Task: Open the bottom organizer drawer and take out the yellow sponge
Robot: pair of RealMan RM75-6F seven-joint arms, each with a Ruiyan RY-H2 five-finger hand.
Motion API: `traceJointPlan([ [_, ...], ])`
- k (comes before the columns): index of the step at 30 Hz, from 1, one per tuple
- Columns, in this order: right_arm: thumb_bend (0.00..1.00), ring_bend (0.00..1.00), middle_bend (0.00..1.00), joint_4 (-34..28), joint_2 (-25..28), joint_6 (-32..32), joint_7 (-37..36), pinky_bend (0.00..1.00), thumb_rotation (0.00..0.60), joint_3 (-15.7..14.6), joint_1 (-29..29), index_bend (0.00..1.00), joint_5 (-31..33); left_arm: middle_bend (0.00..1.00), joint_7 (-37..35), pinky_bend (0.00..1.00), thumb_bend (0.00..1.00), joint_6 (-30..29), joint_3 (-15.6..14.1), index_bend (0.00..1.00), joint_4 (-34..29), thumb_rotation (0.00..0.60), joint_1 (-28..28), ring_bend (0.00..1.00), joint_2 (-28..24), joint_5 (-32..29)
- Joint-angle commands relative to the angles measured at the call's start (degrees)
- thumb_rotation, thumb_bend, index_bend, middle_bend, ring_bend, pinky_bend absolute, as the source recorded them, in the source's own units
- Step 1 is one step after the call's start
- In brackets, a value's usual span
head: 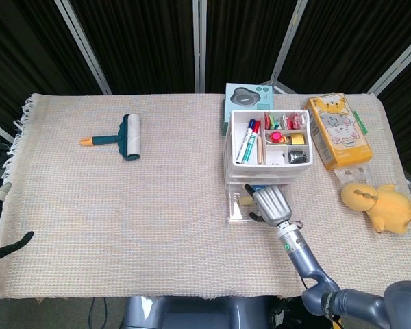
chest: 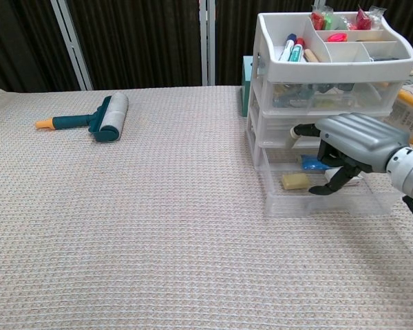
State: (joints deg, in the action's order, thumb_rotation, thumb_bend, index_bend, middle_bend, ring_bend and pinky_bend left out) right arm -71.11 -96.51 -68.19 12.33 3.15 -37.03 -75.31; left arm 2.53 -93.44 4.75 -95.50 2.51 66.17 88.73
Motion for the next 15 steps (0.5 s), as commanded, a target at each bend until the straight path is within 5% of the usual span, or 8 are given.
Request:
traceJointPlan([
  [1, 0.05, 0.97, 1.0, 0.3, -0.2, 0.1, 0.1, 0.72, 0.6, 0.6, 0.2, 0.36, -0.2, 0.0, 0.1, 0.0, 0.07, 0.0, 0.0, 0.0, 0.0, 0.6, 0.0, 0.0, 0.0, 0.1],
  [15, 0.04, 0.97, 1.0, 3.5, -2.1, 1.7, -2.4, 0.72, 0.6, 1.5, -0.5, 0.44, -2.8, 0.0, 0.1, 0.0, 0.07, 0.4, 0.0, 0.0, 0.0, 0.6, 0.1, 0.0, 0.0, -0.3],
])
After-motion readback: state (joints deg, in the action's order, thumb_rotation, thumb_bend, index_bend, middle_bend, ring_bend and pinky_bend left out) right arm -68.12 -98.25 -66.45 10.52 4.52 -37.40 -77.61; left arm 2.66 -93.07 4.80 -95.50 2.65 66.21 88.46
